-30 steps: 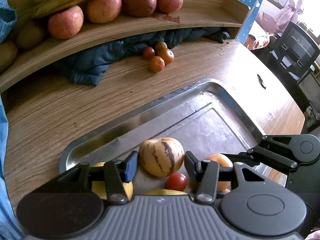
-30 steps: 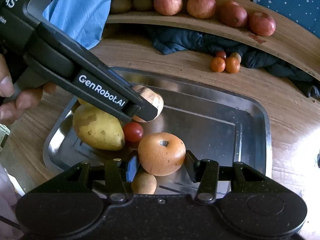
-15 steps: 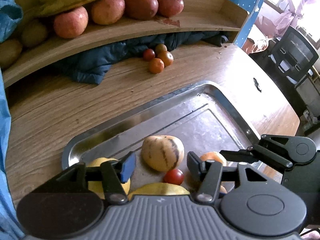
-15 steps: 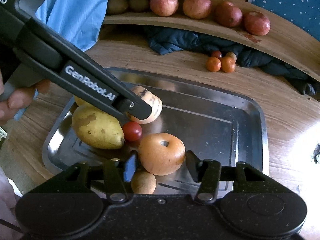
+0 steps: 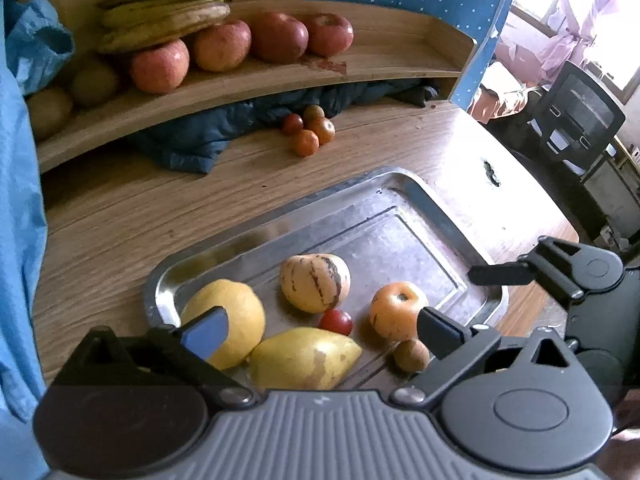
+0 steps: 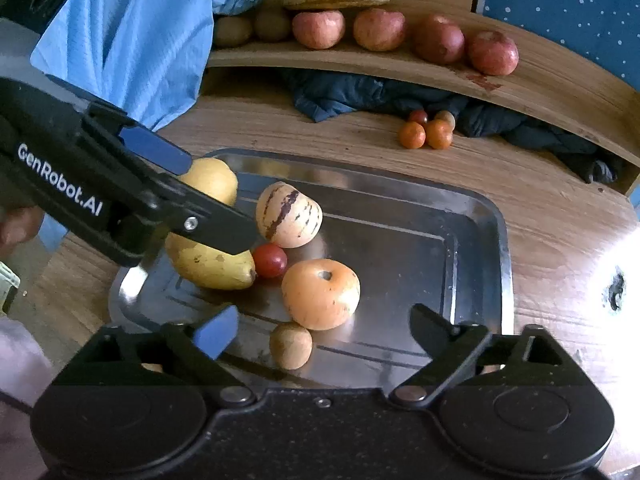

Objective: Organize fruits
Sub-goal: 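Withdraw both tools and move them toward the tangerines under the shelf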

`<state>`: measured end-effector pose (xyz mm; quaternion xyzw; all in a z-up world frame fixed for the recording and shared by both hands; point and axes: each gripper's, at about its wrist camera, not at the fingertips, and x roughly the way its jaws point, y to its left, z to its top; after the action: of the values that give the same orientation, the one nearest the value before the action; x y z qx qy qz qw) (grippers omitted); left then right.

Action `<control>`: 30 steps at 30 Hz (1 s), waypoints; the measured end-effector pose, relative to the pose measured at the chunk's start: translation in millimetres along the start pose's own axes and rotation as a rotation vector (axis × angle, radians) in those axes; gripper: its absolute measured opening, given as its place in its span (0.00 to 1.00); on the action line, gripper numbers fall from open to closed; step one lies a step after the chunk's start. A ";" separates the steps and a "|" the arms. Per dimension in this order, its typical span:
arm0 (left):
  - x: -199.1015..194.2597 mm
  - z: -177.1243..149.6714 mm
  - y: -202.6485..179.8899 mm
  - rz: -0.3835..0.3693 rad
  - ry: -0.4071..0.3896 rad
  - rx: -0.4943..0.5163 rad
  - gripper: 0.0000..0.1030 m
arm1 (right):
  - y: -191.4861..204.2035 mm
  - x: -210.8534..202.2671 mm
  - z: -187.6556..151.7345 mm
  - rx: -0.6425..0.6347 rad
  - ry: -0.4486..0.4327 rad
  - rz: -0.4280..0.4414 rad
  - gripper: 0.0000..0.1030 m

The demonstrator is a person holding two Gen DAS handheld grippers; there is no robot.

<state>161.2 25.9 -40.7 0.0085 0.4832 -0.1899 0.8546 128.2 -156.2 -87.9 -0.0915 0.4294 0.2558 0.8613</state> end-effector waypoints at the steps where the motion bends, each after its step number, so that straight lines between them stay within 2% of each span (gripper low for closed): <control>1: -2.2 -1.5 0.8 0.003 -0.003 0.005 1.00 | 0.7 -2.9 -0.7 -0.005 0.001 0.002 0.96; 5: -9.4 -9.5 2.7 0.014 -0.018 0.045 1.00 | 3.7 -13.0 -4.9 -0.042 0.014 -0.002 0.99; 12: -19.9 -26.5 4.9 0.023 -0.011 0.124 1.00 | 1.9 -19.5 -11.9 -0.091 0.071 0.013 0.99; 21: -30.6 -38.7 18.5 0.072 0.015 0.180 1.00 | -15.9 -22.3 -14.7 -0.136 0.112 -0.006 0.99; 30: -30.3 -37.7 32.3 0.126 0.060 0.148 1.00 | -43.8 -25.2 -5.5 -0.140 0.089 -0.024 0.99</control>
<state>127.0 73.0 -41.1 0.1074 0.4918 -0.1707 0.8470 134.5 -204.7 -74.1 -0.1681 0.4471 0.2706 0.8358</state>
